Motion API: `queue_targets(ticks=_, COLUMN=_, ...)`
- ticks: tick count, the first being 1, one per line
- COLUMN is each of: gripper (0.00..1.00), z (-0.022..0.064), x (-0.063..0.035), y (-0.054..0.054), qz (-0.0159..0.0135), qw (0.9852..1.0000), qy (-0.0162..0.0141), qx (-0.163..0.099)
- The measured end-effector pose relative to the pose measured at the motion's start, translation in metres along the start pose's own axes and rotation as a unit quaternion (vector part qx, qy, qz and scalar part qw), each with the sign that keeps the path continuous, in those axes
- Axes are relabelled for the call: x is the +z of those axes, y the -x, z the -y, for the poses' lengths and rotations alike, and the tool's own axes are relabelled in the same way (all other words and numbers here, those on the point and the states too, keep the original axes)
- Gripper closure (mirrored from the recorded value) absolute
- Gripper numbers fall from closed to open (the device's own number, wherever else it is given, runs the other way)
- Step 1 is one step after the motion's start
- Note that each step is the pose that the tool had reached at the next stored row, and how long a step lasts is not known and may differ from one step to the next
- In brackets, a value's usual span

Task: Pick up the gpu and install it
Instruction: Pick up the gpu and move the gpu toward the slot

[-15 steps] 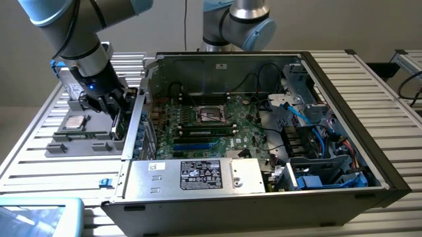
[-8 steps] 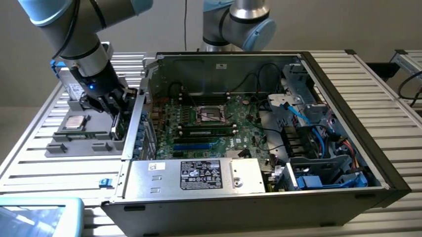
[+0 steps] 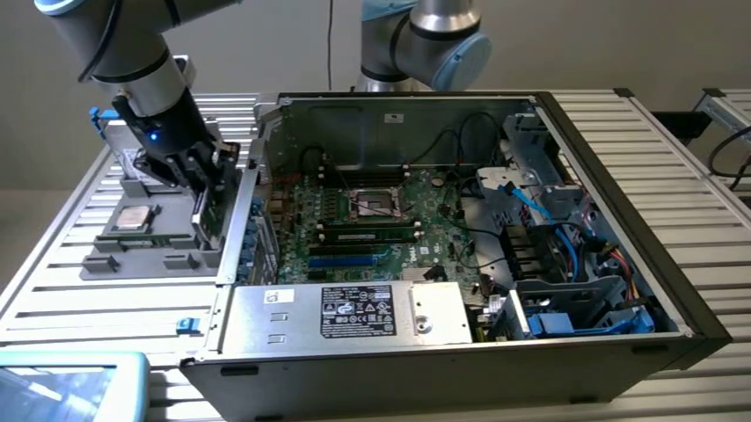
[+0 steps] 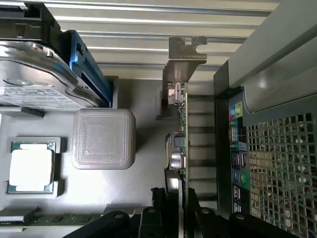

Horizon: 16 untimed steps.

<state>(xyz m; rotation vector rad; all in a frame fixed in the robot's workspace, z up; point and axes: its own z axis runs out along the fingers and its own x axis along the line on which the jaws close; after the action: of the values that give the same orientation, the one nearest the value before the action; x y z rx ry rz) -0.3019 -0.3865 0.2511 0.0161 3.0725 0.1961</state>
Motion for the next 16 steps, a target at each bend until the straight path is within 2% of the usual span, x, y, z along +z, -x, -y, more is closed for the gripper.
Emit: queue_targets(ticks=16, gripper=0.72, z=-0.0091, x=-0.0722, y=0.004, qz=0.0001, qw=1.0, qy=-0.0002, qx=0.002)
